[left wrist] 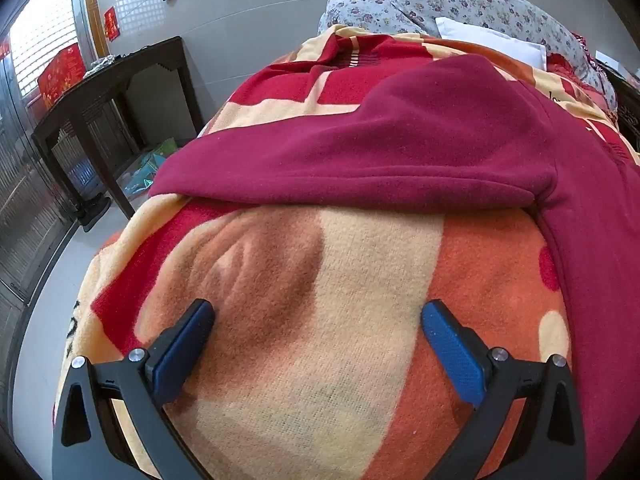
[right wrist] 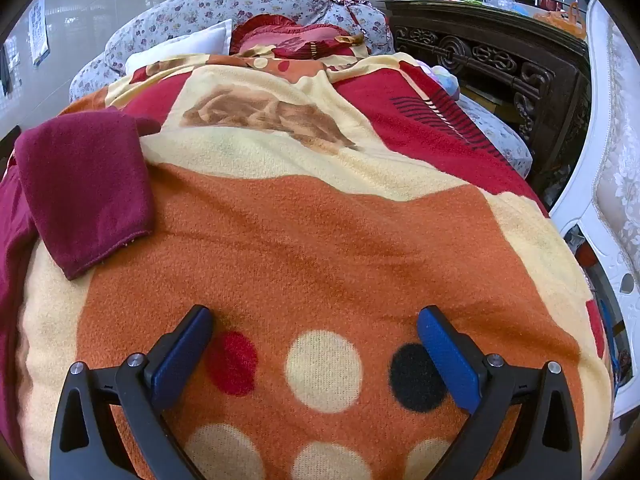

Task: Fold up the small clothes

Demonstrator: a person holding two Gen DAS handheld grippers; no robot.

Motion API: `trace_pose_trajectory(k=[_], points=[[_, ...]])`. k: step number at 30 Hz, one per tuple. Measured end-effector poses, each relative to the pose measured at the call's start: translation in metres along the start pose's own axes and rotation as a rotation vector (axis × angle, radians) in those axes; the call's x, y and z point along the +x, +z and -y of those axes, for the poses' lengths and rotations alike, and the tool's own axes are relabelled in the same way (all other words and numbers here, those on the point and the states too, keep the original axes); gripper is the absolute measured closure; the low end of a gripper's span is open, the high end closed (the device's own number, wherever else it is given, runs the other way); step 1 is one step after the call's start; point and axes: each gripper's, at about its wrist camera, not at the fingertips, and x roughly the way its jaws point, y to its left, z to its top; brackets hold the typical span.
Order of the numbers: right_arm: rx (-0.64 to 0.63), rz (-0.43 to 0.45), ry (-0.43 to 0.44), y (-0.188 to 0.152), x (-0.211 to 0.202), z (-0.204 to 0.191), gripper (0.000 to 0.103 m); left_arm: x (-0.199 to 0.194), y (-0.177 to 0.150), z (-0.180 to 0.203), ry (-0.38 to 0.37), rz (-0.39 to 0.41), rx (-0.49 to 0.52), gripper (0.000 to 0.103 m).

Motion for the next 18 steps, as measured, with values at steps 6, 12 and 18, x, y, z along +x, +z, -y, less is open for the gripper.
trace_pose_trajectory(k=[6,12,18], points=[[0.004,0.005,0.003,-0.001,0.001,0.002,0.0,0.001,-0.001,0.0,0.003,-0.001,0.0,0.0],[0.04,-0.048,-0.044,0.002,-0.013,-0.012,0.0,-0.023,0.001,0.006,0.006,0.029,0.019,0.0],[0.007,0.029,0.046,0.003,-0.077,-0.063,0.0,-0.064,-0.001,0.022,-0.04,0.085,0.048,0.0]])
